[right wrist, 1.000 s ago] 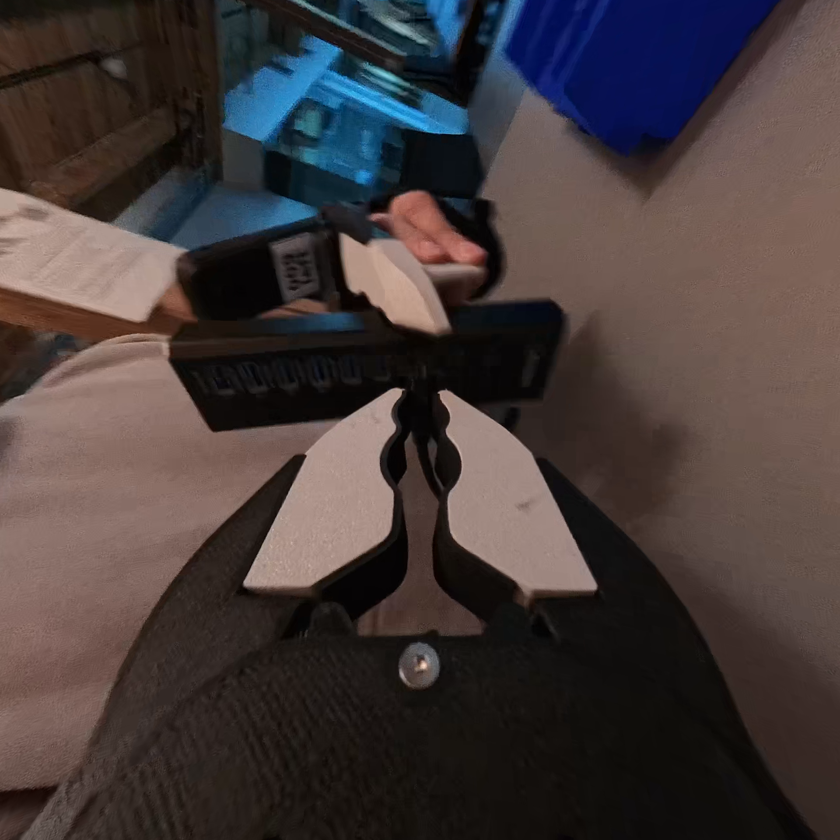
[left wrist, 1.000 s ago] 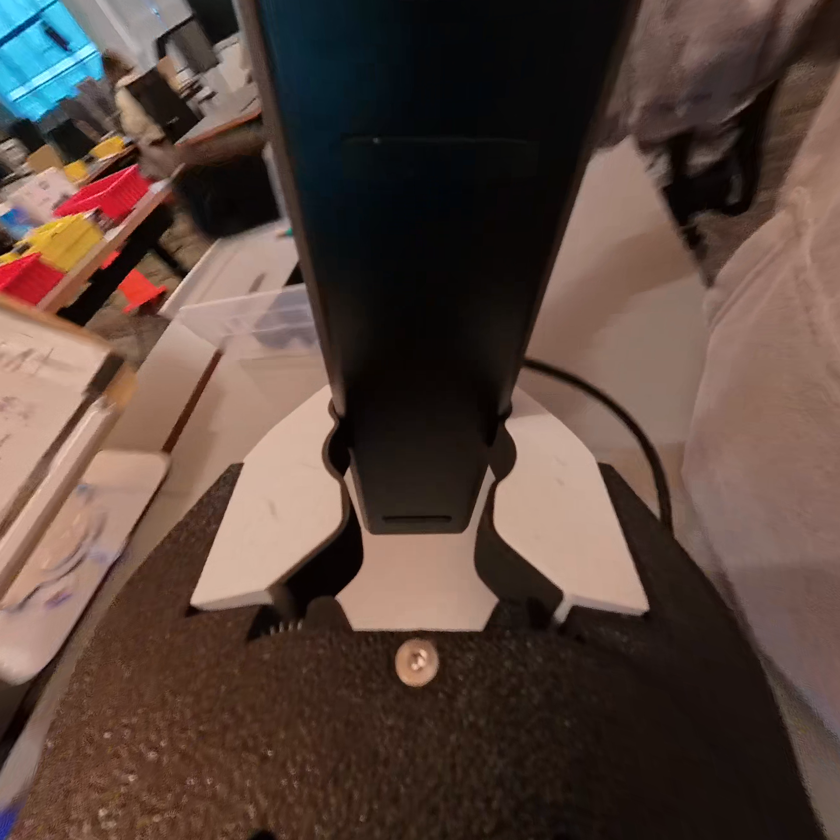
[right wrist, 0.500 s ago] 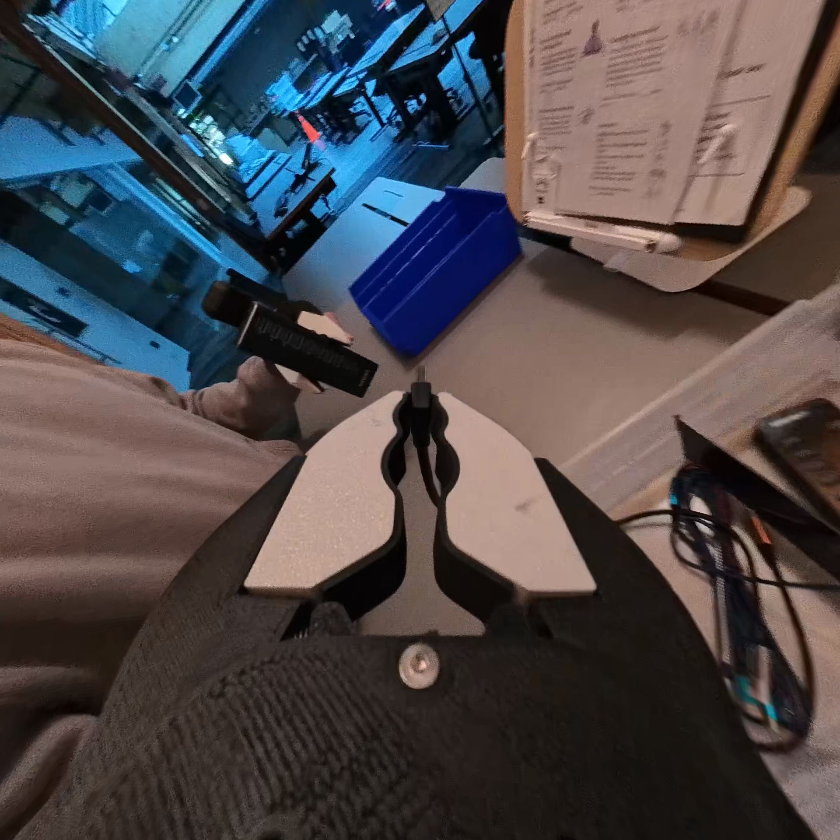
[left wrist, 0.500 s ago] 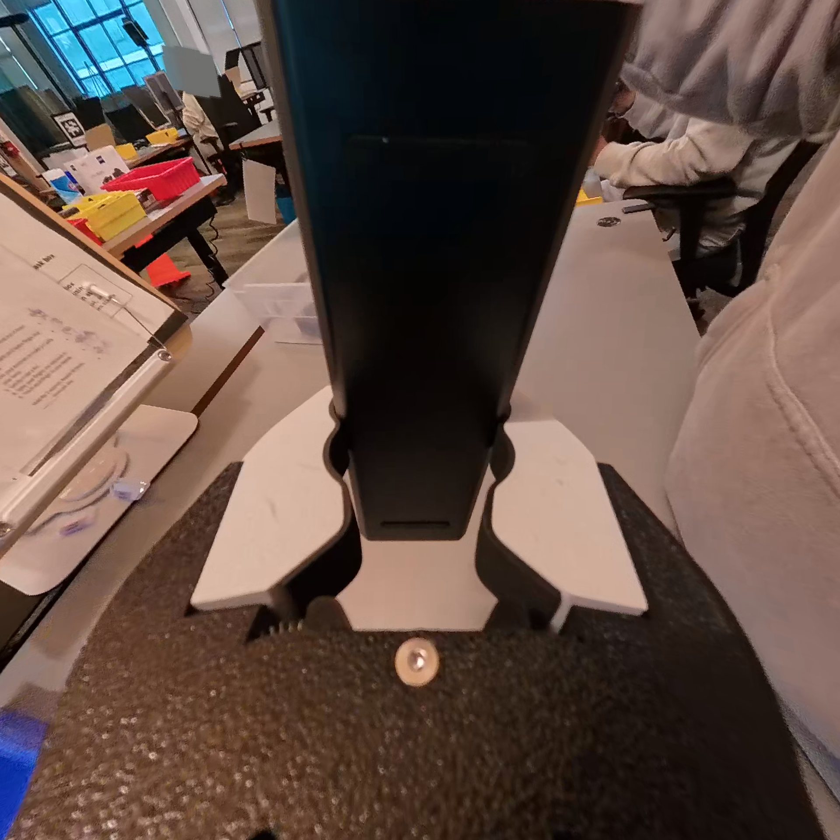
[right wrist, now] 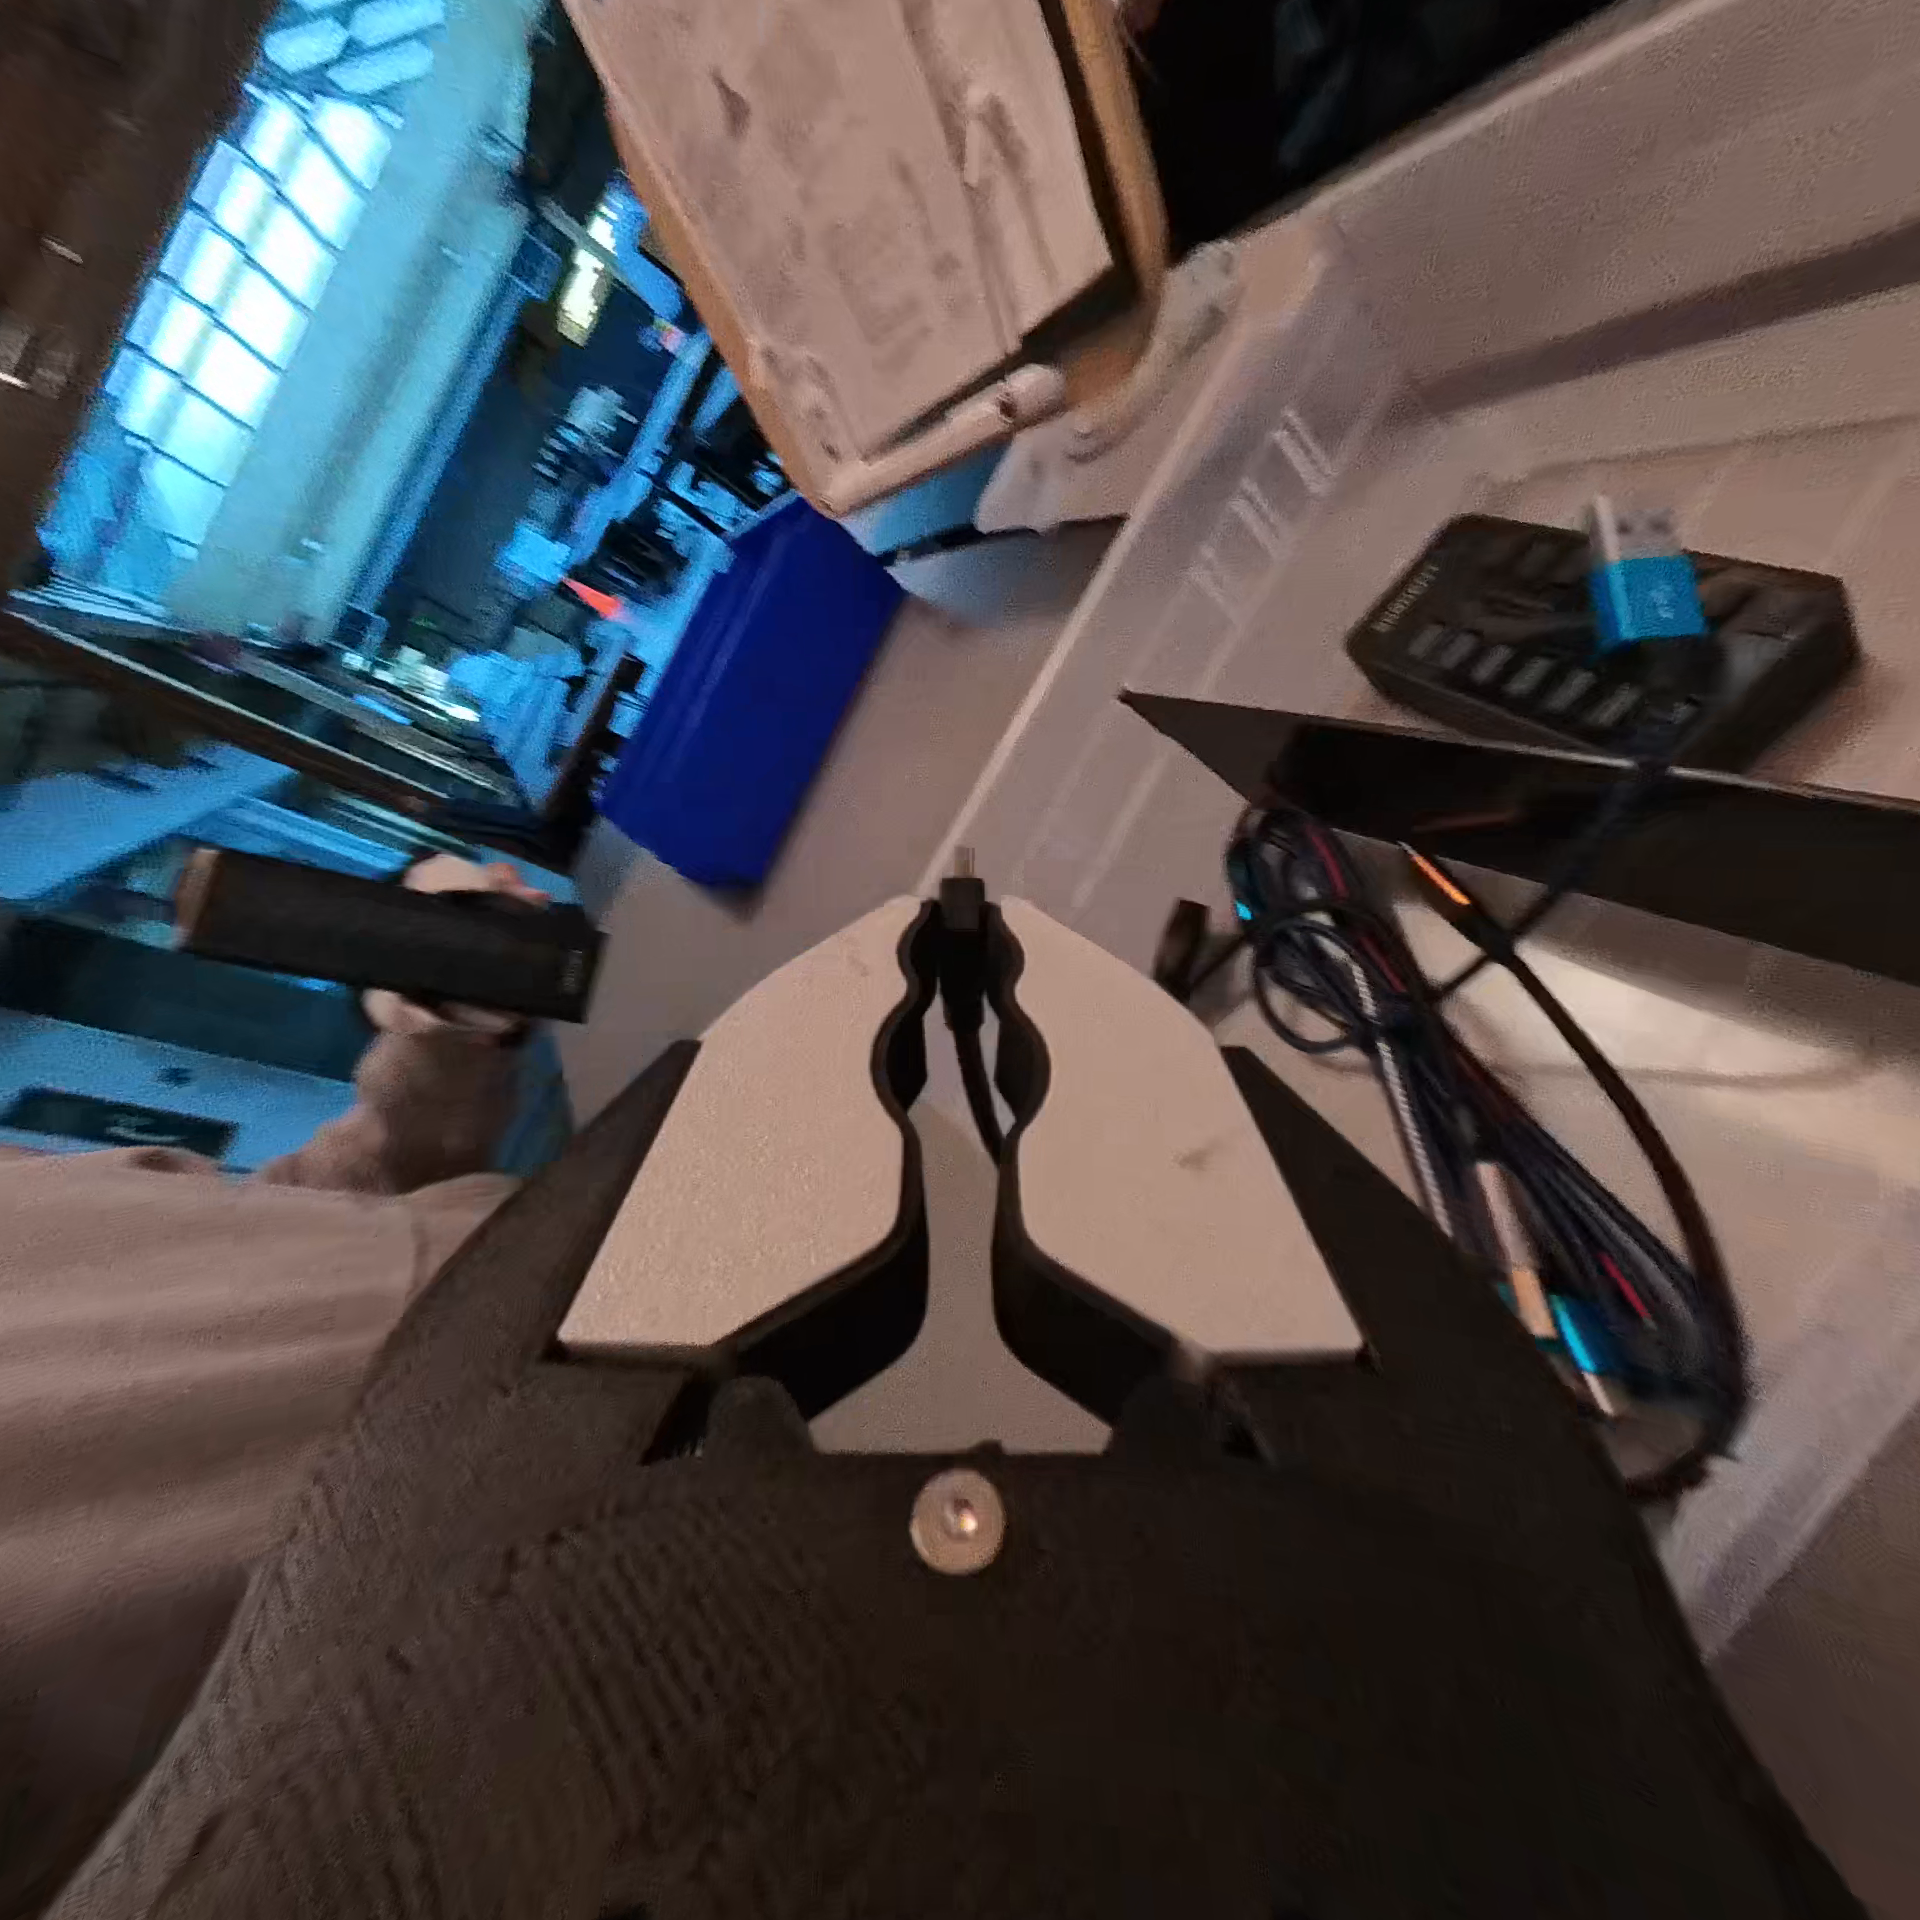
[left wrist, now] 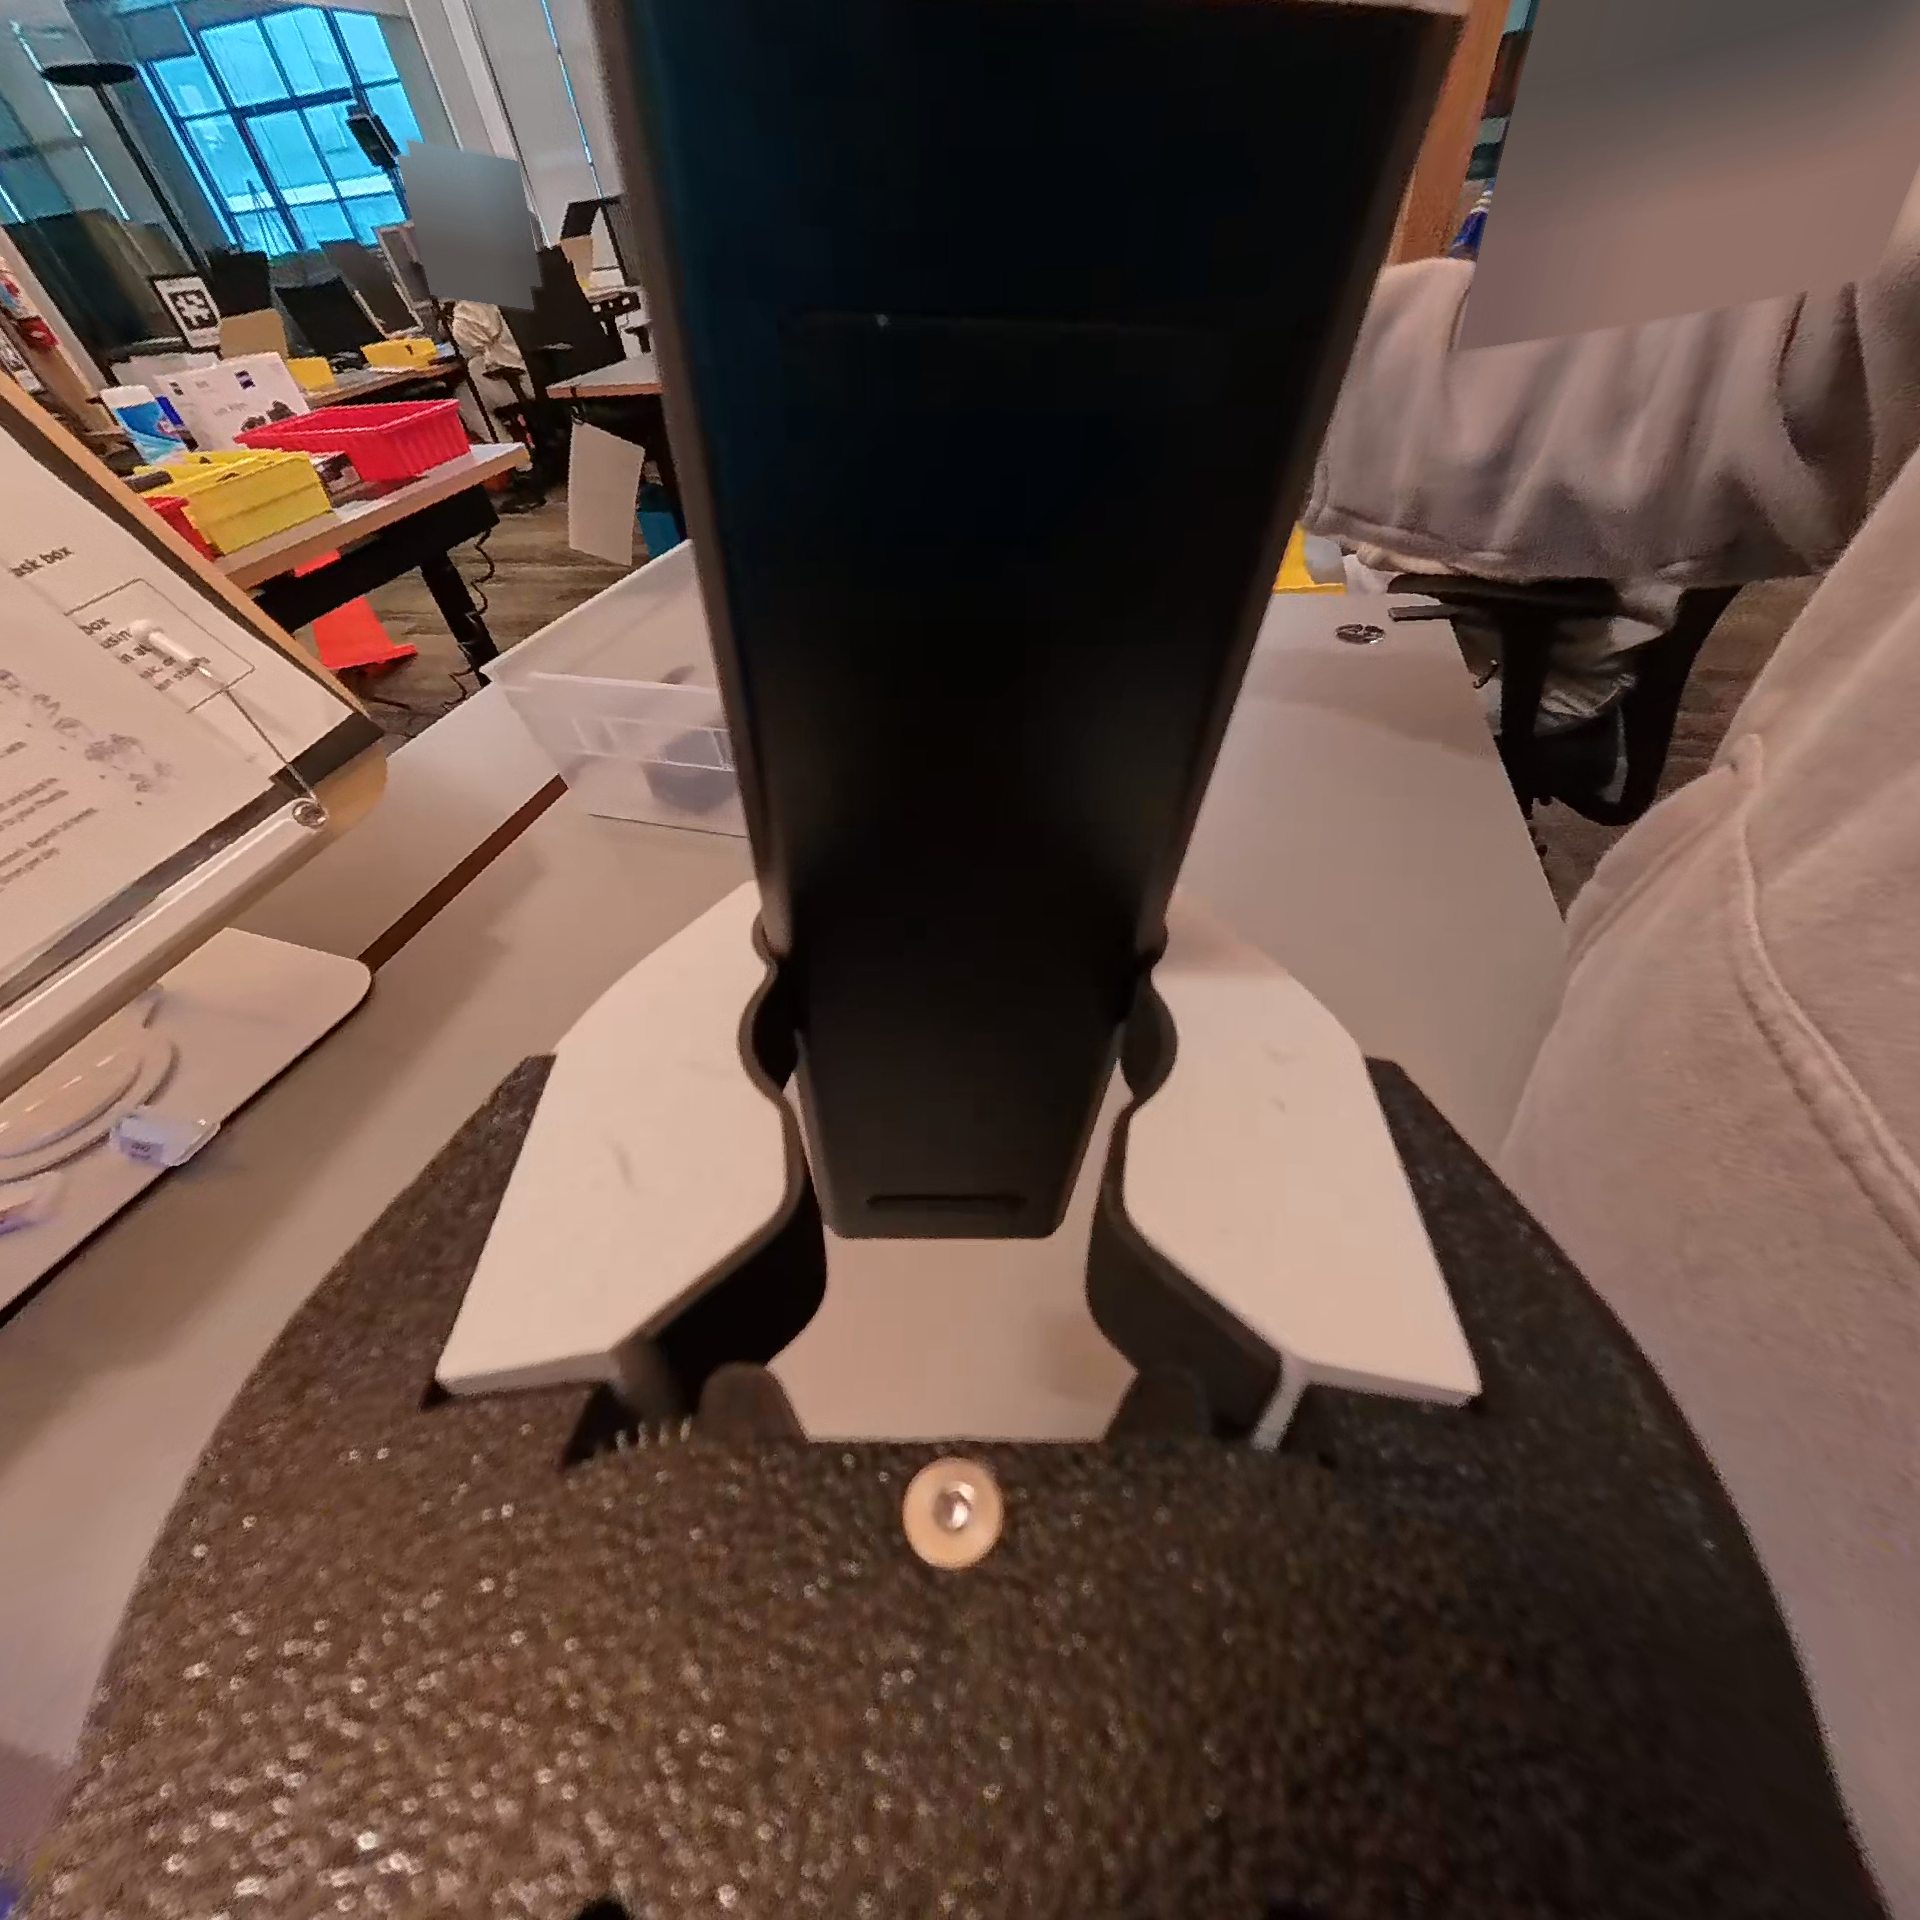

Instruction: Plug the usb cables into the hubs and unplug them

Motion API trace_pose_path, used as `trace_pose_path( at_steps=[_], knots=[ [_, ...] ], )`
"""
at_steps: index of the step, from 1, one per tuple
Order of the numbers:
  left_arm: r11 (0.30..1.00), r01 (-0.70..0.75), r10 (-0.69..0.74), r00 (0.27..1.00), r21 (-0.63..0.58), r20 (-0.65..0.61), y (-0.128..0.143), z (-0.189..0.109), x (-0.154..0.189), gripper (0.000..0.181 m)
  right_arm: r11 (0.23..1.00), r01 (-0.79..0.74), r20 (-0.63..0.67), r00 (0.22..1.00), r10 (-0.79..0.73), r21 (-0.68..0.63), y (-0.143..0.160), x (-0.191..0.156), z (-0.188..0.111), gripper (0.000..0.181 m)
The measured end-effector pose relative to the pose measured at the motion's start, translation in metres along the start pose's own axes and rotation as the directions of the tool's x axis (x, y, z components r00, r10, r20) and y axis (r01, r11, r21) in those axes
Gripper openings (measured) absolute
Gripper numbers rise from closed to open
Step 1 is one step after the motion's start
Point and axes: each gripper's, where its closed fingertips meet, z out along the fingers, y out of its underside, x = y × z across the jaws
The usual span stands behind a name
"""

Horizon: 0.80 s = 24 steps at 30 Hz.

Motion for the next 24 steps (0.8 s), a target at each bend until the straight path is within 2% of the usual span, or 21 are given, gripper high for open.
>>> trace_pose_path(
  at_steps=[3, 5, 6, 8, 9, 11, 12, 14, 15, 17, 19, 20, 22, 24],
  knots=[
    [1.0, 0.01, -0.01, 1.0, -0.004, -0.003, 0.002, 0.001, 0.0, 0.061, 0.996, 0.084, -0.247, 0.965, -0.091, -0.038, -0.002, 0.034, -0.001, 0.009],
    [1.0, 0.019, -0.019, 1.0, 0.001, -0.009, 0.002, 0.001, 0.0, 0.061, 0.967, 0.189, -0.402, 0.882, -0.244, -0.174, 0.001, 0.053, -0.004, 0.012],
    [1.0, 0.023, -0.023, 1.0, 0.003, -0.007, 0.003, 0.001, 0.0, 0.061, 0.939, 0.241, -0.457, 0.825, -0.332, -0.247, 0.002, 0.059, -0.006, 0.014],
    [0.999, 0.038, -0.038, 0.999, 0.01, -0.012, 0.004, 0.003, 0.0, 0.061, 0.849, 0.282, -0.574, 0.638, -0.514, -0.447, 0.006, 0.08, -0.022, 0.022],
    [0.999, 0.046, -0.046, 0.999, 0.014, -0.013, 0.005, 0.003, -0.001, 0.061, 0.797, 0.294, -0.585, 0.554, -0.592, -0.528, 0.007, 0.086, -0.028, 0.029],
    [0.998, 0.059, -0.059, 0.998, 0.023, -0.02, 0.007, 0.004, 0.0, 0.061, 0.724, 0.326, -0.58, 0.44, -0.685, -0.608, 0.004, 0.093, -0.031, 0.053],
    [0.997, 0.066, -0.065, 0.998, 0.029, -0.022, 0.007, 0.005, 0.0, 0.061, 0.708, 0.321, -0.584, 0.406, -0.703, -0.629, 0.003, 0.096, -0.034, 0.059],
    [0.996, 0.077, -0.076, 0.997, 0.037, -0.03, 0.007, 0.006, 0.001, 0.061, 0.717, 0.305, -0.588, 0.419, -0.692, -0.627, 0.005, 0.095, -0.035, 0.074],
    [0.996, 0.081, -0.08, 0.996, 0.038, -0.035, 0.007, 0.006, 0.001, 0.061, 0.737, 0.319, -0.585, 0.456, -0.671, -0.596, 0.005, 0.085, -0.029, 0.081],
    [0.995, 0.093, -0.091, 0.995, 0.043, -0.044, 0.008, 0.006, 0.002, 0.061, 0.765, 0.412, -0.477, 0.608, -0.635, -0.495, 0.01, 0.04, 0.001, 0.085],
    [0.992, 0.111, -0.108, 0.992, 0.053, -0.062, 0.009, 0.009, 0.003, 0.061, 0.779, 0.527, -0.266, 0.74, -0.617, -0.34, 0.02, -0.028, 0.04, 0.092],
    [0.991, 0.119, -0.115, 0.991, 0.054, -0.073, 0.009, 0.011, 0.003, 0.061, 0.773, 0.578, -0.135, 0.771, -0.622, -0.263, 0.03, -0.069, 0.062, 0.091],
    [0.99, 0.131, -0.125, 0.987, 0.049, -0.104, 0.011, 0.017, 0.005, 0.061, 0.745, 0.66, 0.115, 0.751, -0.65, -0.098, 0.055, -0.152, 0.1, 0.089],
    [0.989, 0.138, -0.13, 0.98, 0.051, -0.15, 0.009, 0.021, 0.01, 0.061, 0.68, 0.733, 0.289, 0.653, -0.7, -0.011, 0.086, -0.214, 0.128, 0.081]
  ],
)
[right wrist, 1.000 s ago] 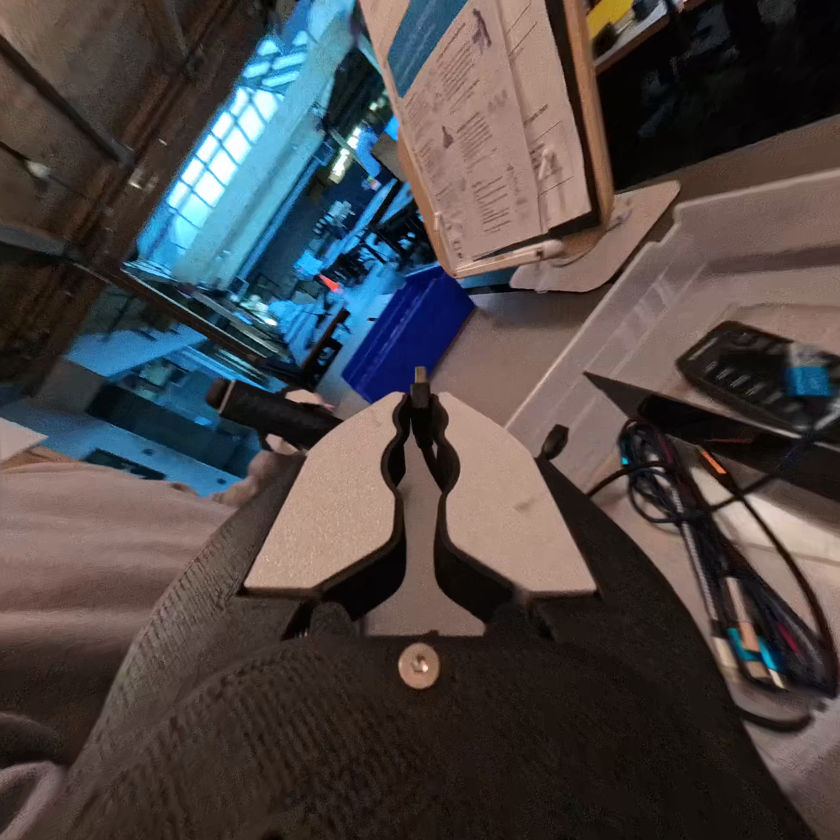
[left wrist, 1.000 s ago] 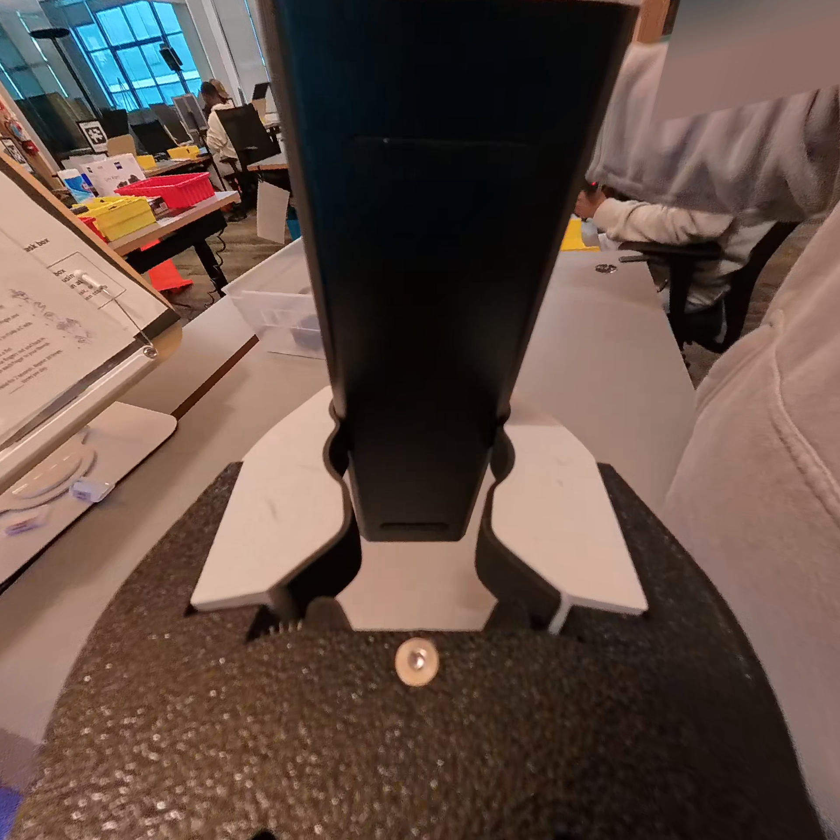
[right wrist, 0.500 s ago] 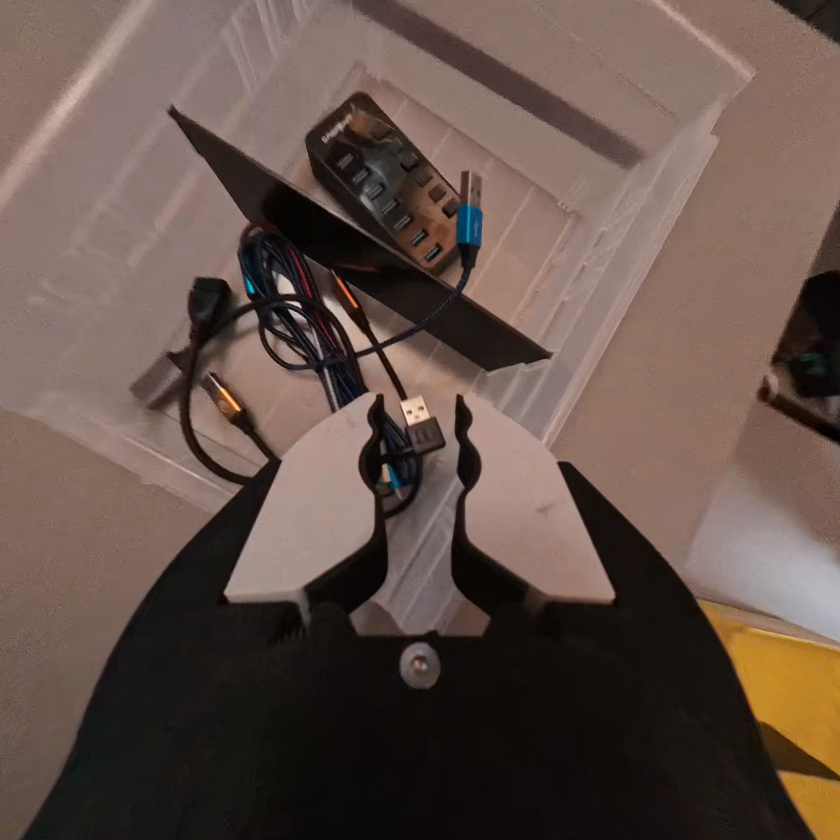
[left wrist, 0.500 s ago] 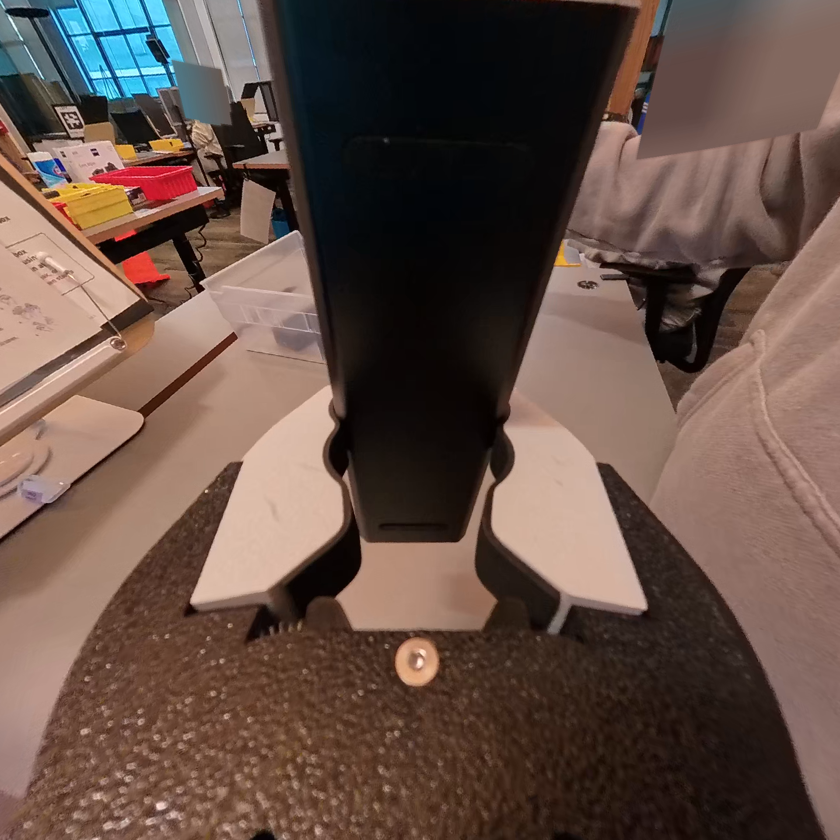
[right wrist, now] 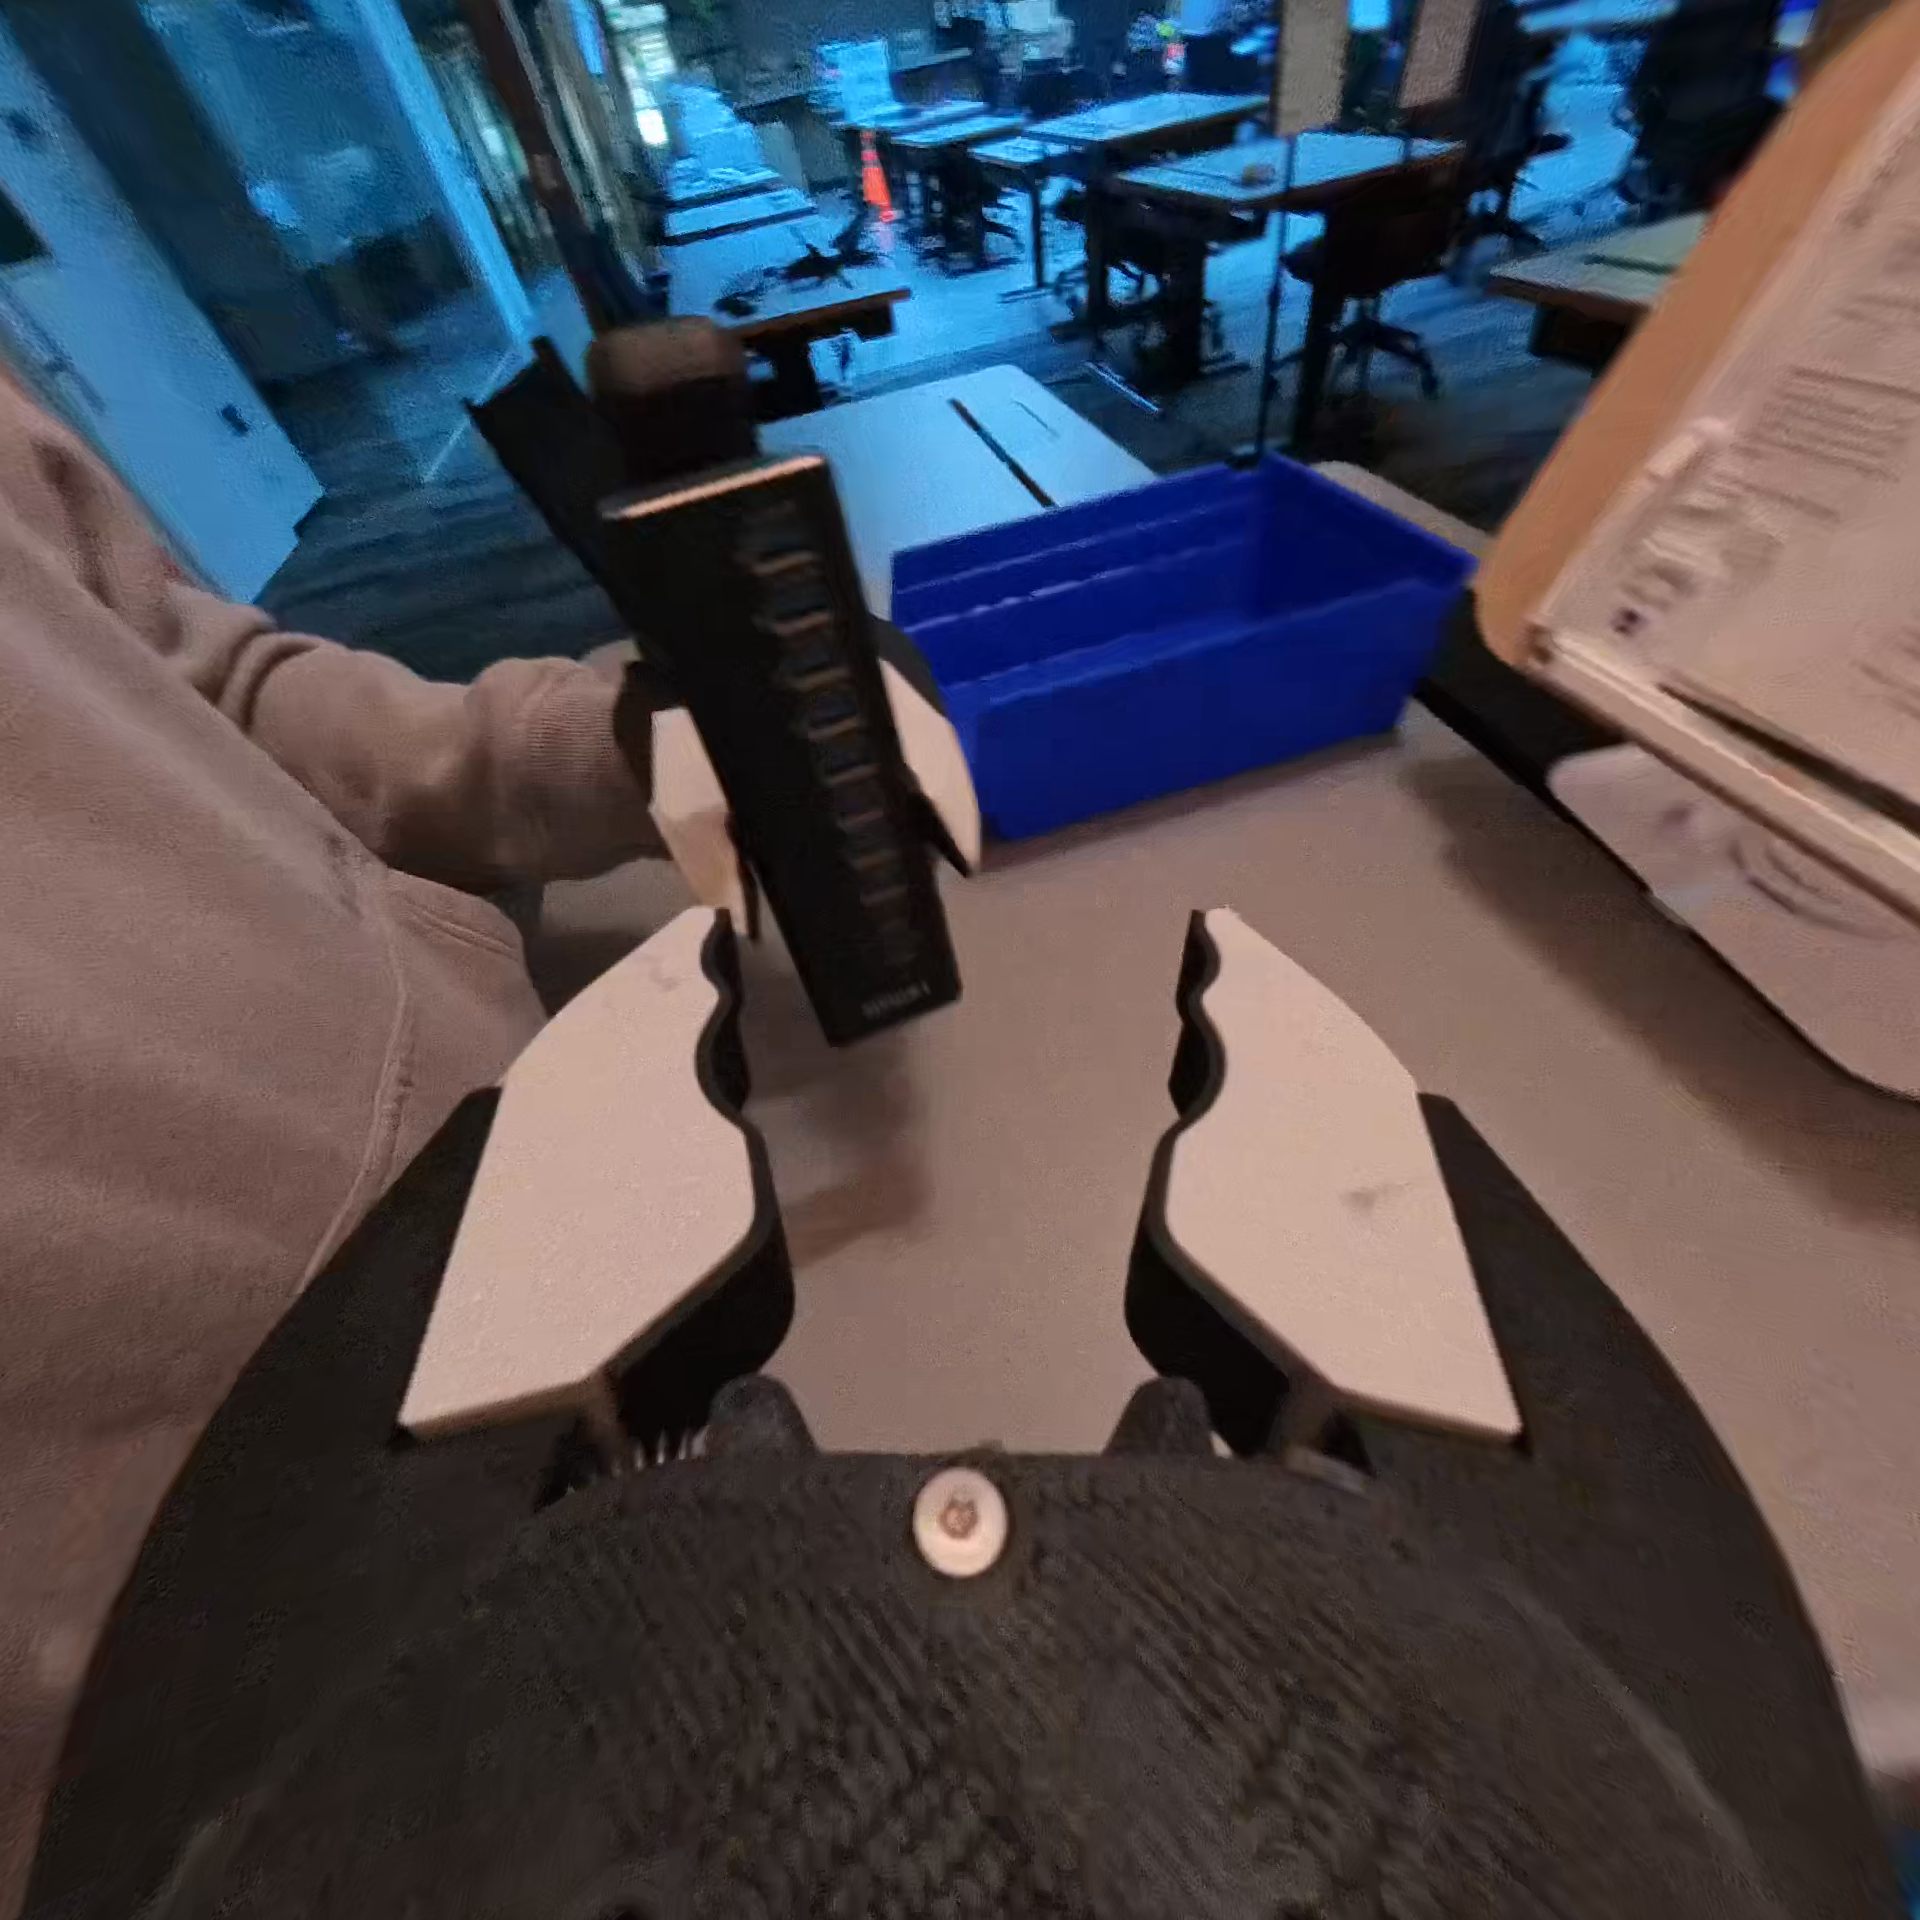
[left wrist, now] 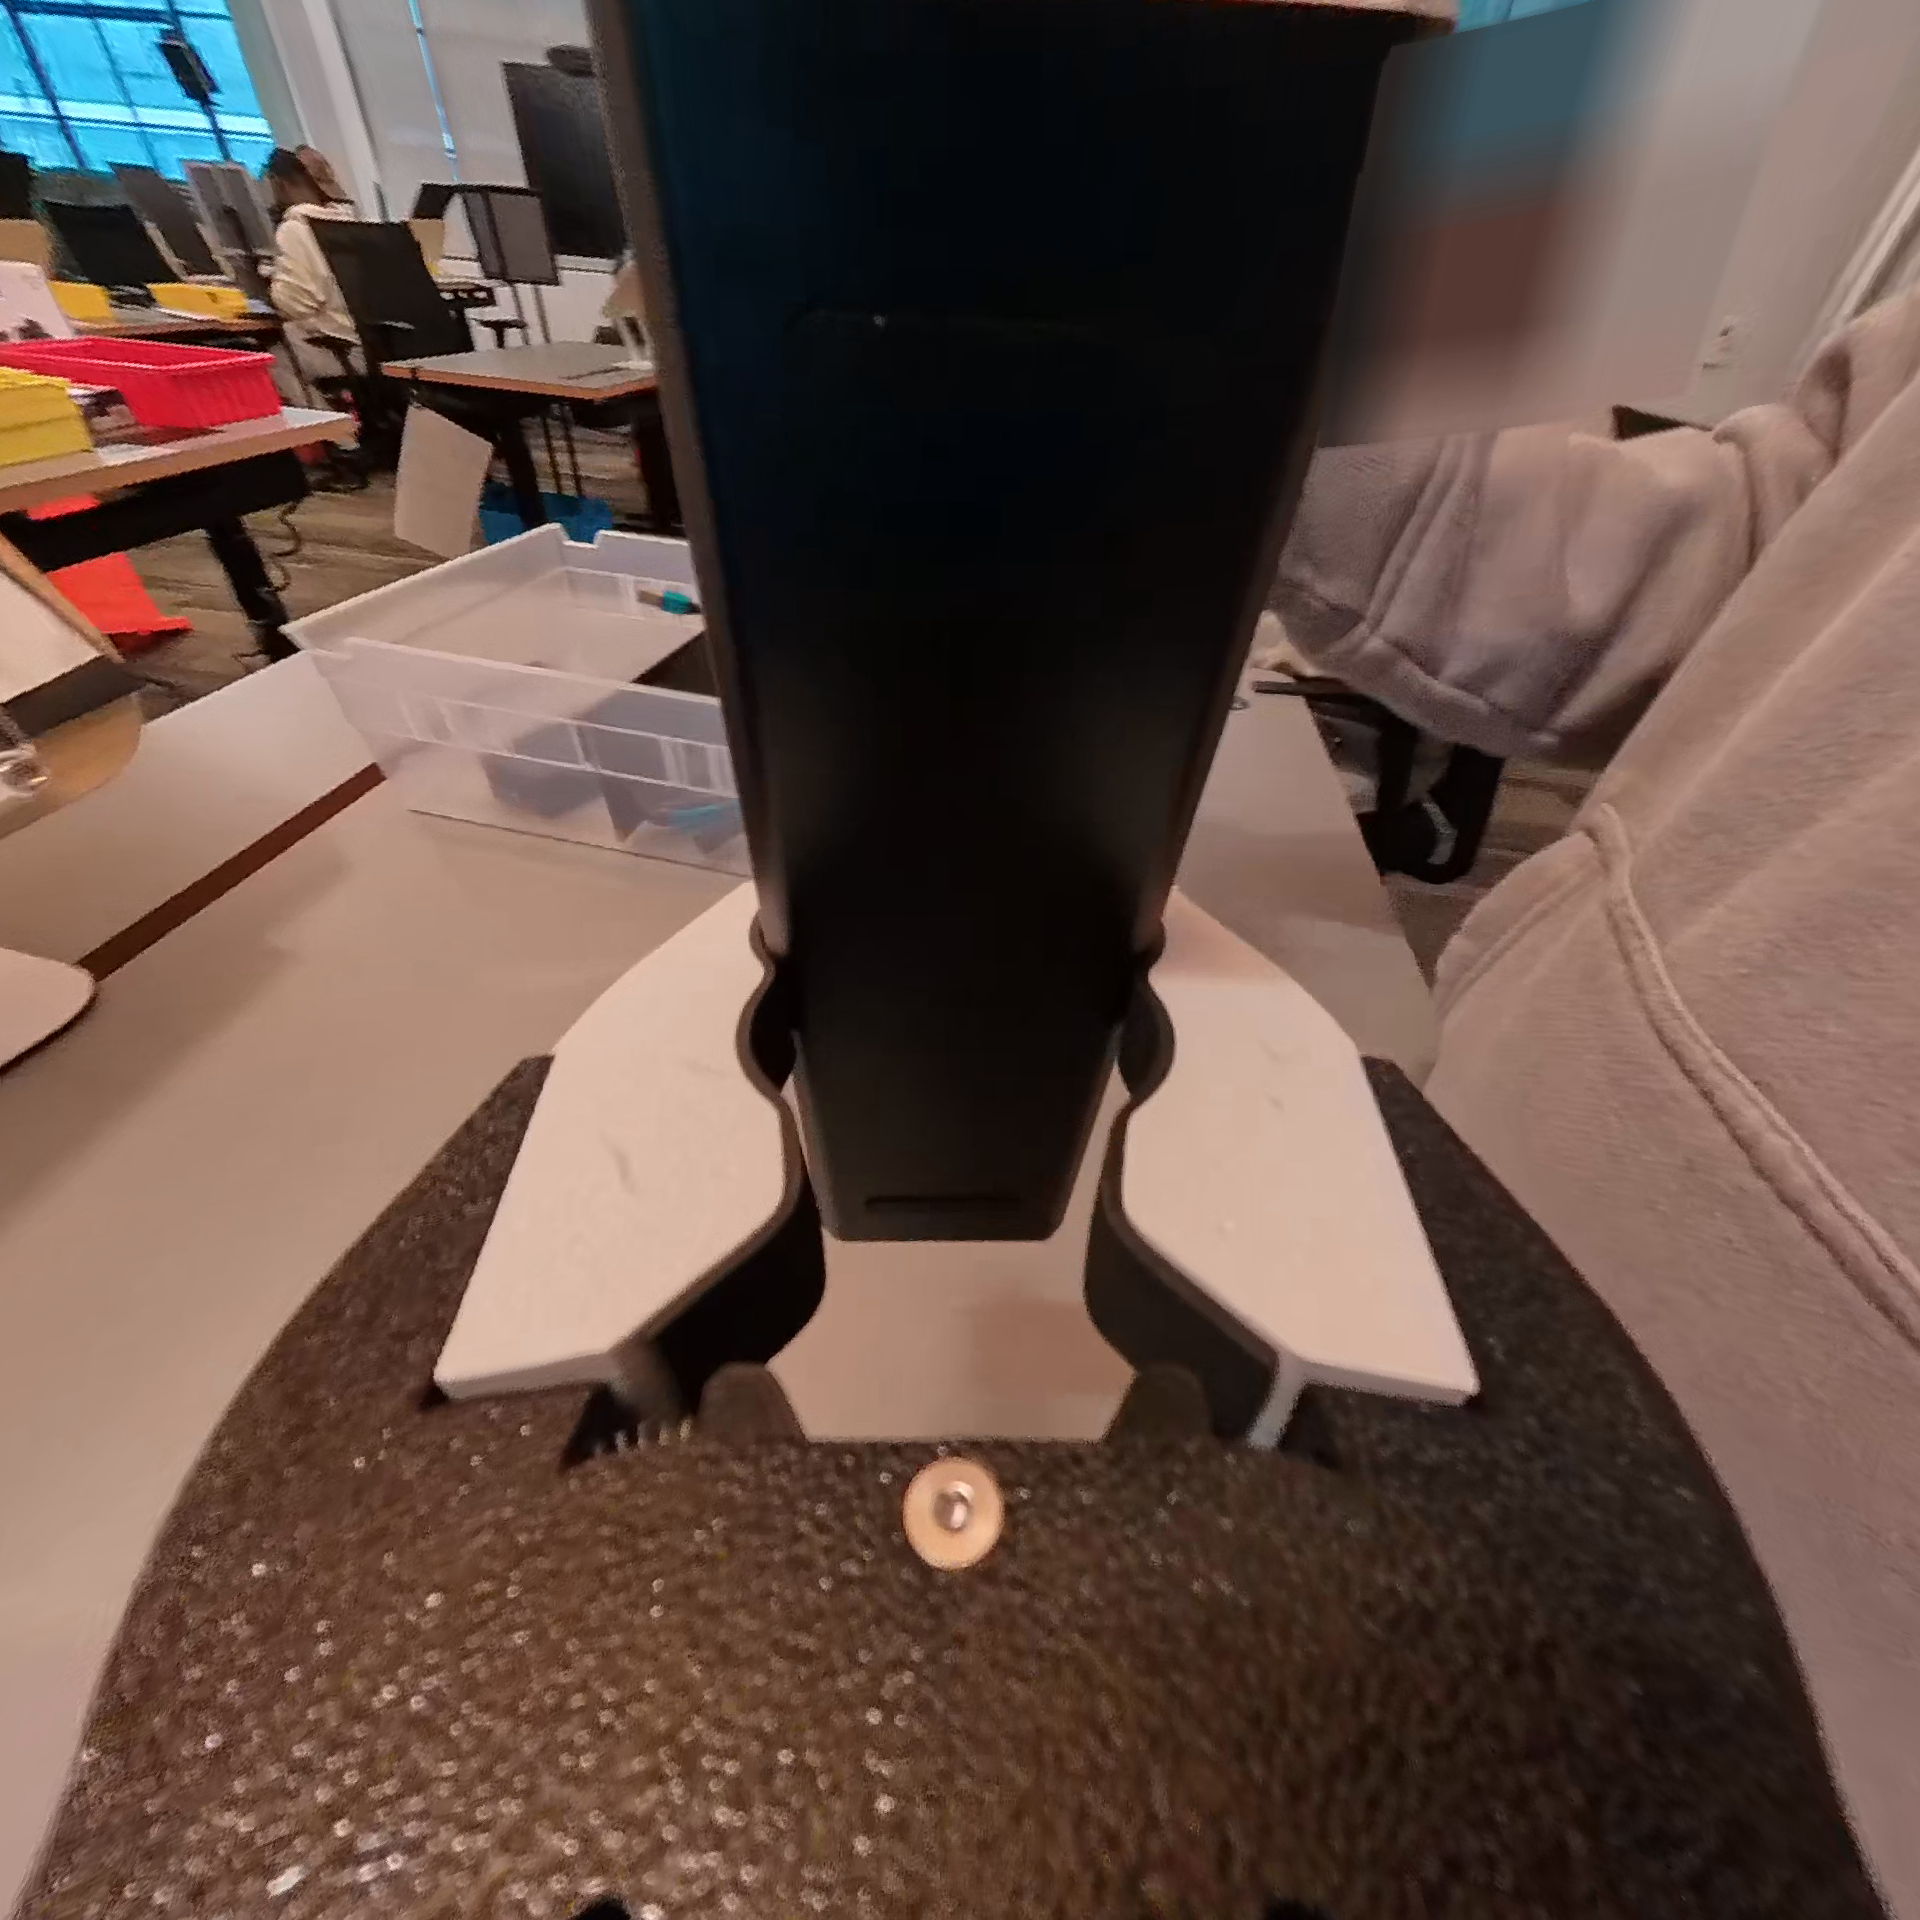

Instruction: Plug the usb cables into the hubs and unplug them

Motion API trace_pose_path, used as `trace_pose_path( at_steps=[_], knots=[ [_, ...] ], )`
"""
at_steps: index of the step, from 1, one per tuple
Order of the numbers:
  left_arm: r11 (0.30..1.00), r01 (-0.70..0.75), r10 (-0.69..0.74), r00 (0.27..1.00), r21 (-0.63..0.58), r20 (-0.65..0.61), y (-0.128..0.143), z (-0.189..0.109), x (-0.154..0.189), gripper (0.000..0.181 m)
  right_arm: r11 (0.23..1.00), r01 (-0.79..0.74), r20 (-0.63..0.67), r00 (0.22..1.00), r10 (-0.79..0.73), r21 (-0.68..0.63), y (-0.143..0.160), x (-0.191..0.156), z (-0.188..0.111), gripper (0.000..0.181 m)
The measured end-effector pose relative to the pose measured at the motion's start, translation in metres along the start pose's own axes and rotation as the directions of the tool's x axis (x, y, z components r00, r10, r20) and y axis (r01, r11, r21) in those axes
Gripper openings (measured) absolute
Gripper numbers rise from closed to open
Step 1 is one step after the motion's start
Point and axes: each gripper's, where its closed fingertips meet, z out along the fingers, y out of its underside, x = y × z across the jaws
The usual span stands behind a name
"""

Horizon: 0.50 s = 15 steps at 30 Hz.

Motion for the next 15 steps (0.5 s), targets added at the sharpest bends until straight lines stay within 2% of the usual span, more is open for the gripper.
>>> trace_pose_path(
  at_steps=[2, 6, 9, 13, 15],
  knots=[
    [1.0, 0.001, -0.001, 0.999, 0.002, -0.041, -0.002, 0.004, 0.005, 0.061, 0.997, 0.07, 0.059, 0.996, -0.069, -0.011, -0.007, -0.029, 0.035, 0.085],
    [1.0, -0.026, 0.025, 0.993, -0.014, -0.117, -0.001, 0.007, 0.016, 0.061, 0.986, 0.127, 0.17, 0.979, -0.108, -0.107, 0.006, -0.052, 0.073, 0.07],
    [0.998, -0.044, 0.038, 0.989, -0.037, -0.143, 0.004, 0.008, 0.021, 0.061, 0.984, 0.122, 0.219, 0.971, -0.092, -0.13, 0.016, -0.057, 0.083, 0.058],
    [0.999, -0.024, 0.018, 0.986, -0.036, -0.163, 0.01, 0.006, 0.025, 0.061, 0.975, 0.144, 0.221, 0.969, -0.106, -0.167, 0.024, -0.06, 0.087, 0.057],
    [1.0, 0.004, -0.004, 0.989, 0.002, -0.147, 0.006, 0.007, 0.023, 0.06, 0.976, 0.127, 0.205, 0.975, -0.089, -0.179, 0.023, -0.058, 0.087, 0.057]
  ],
)
